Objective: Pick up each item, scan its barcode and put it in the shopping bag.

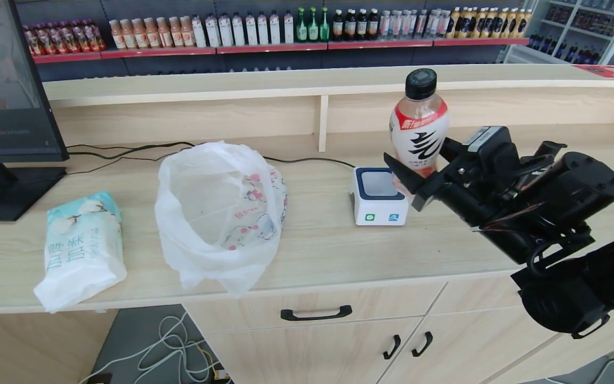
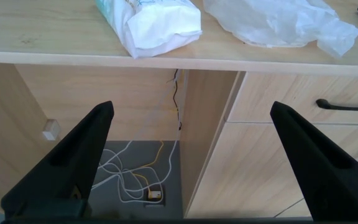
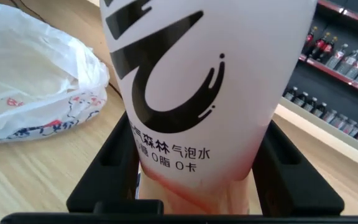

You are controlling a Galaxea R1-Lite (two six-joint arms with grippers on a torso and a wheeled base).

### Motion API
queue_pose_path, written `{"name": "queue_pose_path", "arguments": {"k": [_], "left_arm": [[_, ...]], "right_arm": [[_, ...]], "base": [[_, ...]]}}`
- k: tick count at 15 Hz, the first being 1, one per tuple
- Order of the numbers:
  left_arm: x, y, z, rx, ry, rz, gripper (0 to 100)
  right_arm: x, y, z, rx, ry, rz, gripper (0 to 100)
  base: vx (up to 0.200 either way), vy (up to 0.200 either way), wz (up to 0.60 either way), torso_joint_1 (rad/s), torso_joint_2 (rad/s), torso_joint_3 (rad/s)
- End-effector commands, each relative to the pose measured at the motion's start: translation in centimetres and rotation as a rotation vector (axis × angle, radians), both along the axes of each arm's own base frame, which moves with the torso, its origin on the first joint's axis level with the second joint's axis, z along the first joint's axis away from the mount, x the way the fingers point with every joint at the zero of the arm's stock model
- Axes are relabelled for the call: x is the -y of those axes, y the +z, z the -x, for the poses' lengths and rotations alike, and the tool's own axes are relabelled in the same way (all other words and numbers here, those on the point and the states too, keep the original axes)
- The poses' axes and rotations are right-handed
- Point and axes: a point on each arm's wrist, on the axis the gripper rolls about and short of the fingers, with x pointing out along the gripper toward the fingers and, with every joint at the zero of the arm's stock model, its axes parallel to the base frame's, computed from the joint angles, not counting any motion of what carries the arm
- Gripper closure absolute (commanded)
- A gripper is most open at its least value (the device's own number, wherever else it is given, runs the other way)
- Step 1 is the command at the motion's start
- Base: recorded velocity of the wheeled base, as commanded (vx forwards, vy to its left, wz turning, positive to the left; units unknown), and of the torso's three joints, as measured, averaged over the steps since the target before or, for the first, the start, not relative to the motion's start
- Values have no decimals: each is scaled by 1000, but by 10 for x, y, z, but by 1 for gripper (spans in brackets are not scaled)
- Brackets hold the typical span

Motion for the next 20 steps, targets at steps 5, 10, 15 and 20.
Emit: {"name": "queue_pose_path", "arguments": {"k": [5, 10, 15, 20], "left_arm": [[0, 0, 0, 0, 0, 1, 0], [0, 0, 0, 0, 0, 1, 0], [0, 0, 0, 0, 0, 1, 0], [0, 0, 0, 2, 0, 1, 0]], "right_arm": [[8, -13, -29, 78, -66, 118, 100], [12, -17, -41, 118, -71, 169, 100], [12, -20, -44, 165, -65, 231, 100], [12, -21, -50, 207, -58, 267, 100]], "base": [[0, 0, 0, 0, 0, 0], [0, 0, 0, 0, 0, 0], [0, 0, 0, 0, 0, 0], [0, 0, 0, 0, 0, 0]]}}
